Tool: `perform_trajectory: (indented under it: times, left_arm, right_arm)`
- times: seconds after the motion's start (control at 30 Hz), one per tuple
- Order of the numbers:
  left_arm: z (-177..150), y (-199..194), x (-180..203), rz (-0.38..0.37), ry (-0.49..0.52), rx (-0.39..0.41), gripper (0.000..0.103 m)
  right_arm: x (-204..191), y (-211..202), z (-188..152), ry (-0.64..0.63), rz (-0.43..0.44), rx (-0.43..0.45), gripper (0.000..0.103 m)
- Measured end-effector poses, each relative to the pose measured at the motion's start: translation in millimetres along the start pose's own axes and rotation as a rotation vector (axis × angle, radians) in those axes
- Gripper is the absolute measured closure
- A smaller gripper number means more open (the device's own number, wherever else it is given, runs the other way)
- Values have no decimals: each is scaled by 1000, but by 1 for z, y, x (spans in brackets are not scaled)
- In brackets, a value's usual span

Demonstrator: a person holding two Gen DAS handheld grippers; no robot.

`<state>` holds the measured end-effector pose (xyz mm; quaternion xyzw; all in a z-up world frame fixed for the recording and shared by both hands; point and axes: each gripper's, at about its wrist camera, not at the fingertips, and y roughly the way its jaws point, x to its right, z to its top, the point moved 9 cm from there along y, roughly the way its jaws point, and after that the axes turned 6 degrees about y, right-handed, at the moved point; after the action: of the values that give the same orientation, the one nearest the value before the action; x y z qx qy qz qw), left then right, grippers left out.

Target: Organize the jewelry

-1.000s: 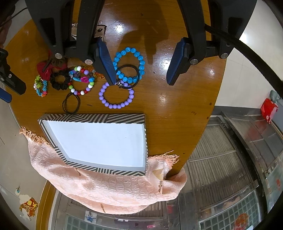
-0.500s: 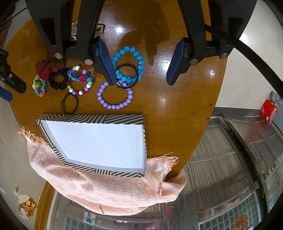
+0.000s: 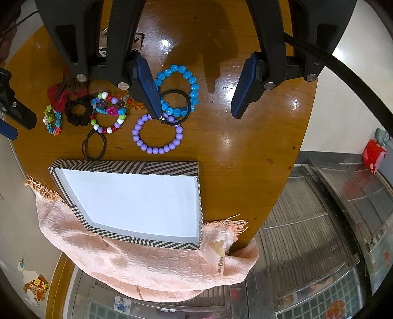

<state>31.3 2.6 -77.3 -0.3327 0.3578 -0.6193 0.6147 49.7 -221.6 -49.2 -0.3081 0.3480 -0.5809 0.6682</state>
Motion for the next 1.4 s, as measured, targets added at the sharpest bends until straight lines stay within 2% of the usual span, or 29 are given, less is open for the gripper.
perform_trajectory:
  times: [0.07, 0.3, 0.4, 0.7, 0.73, 0.87, 0.97, 1.23, 1.3, 1.33, 1.37, 1.4]
  left_arm:
    - [-2, 1, -2, -9, 3, -6, 46]
    - [-16, 7, -23, -126, -51, -62, 46]
    - [-18, 8, -28, -152, -52, -66, 46]
    - [-5, 30, 0, -186, 75, -94, 46]
    - [-4, 33, 3, -191, 88, -98, 47]
    - [-1, 47, 12, -231, 113, -141, 68]
    - [0, 55, 14, -271, 109, -169, 71]
    - [4, 62, 22, -293, 154, -190, 79]
    - [4, 65, 21, -279, 157, -191, 91]
    - [5, 65, 20, -276, 148, -187, 92]
    - [6, 65, 18, -277, 133, -180, 100]
    - [8, 63, 15, -282, 116, -171, 101]
  right_arm:
    - [1, 2, -1, 2, 2, -6, 2]
    - [10, 6, -5, 21, 26, -33, 2]
    - [23, 10, -7, 42, 33, -47, 2]
    - [54, 22, -12, 94, 39, -86, 18]
    - [55, 23, -14, 96, 44, -93, 20]
    - [57, 25, -19, 93, 51, -113, 24]
    - [62, 26, -21, 102, 51, -120, 25]
    - [72, 33, -23, 119, 55, -138, 25]
    - [73, 35, -23, 124, 58, -144, 25]
    - [73, 36, -23, 126, 59, -146, 25]
    - [74, 36, -23, 125, 58, -147, 25]
    - [75, 37, -23, 124, 58, -147, 25]
